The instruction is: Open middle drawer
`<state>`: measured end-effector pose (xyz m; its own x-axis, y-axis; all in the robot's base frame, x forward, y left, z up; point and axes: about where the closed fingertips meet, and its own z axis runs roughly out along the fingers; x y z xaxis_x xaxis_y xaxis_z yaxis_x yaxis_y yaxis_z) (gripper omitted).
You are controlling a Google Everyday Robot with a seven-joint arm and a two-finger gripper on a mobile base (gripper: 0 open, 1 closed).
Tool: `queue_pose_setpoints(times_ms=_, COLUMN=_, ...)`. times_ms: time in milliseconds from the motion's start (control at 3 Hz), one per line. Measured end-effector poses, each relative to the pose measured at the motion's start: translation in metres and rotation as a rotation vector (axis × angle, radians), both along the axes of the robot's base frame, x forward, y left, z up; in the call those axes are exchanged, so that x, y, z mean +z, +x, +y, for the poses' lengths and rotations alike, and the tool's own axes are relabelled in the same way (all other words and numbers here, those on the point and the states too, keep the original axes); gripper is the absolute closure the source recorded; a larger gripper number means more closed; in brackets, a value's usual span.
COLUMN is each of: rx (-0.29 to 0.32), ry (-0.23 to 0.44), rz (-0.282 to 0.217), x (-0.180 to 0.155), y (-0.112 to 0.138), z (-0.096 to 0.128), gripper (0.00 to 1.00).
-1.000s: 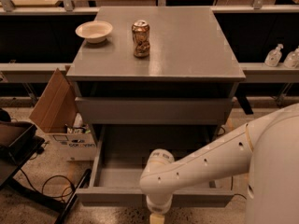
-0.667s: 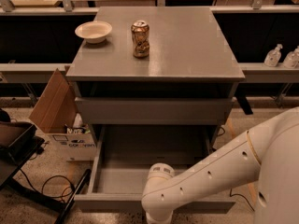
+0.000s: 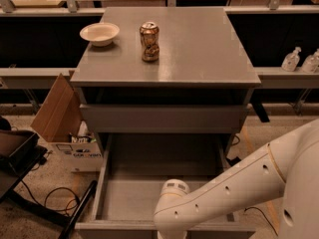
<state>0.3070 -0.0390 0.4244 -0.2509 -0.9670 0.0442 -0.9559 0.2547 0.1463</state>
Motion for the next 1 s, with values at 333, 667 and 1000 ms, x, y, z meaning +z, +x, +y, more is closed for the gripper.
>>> queue_pose_setpoints(times_ms=333, rx=0.000, ry=0.000, rz=0.000, x=0.0052, y=0.0000, z=0.0000, gripper=1.00)
queue_pose_setpoints(times_ms=667, rx=0.000, ry=0.000, rz=0.000, x=0.0104, y=0.0000, z=0.0000, gripper=1.00)
queue_pose_setpoints(times_ms=1000, rx=0.000, ry=0.000, rz=0.000, x=0.0107, y=0.0000, z=0.0000, gripper=0.98)
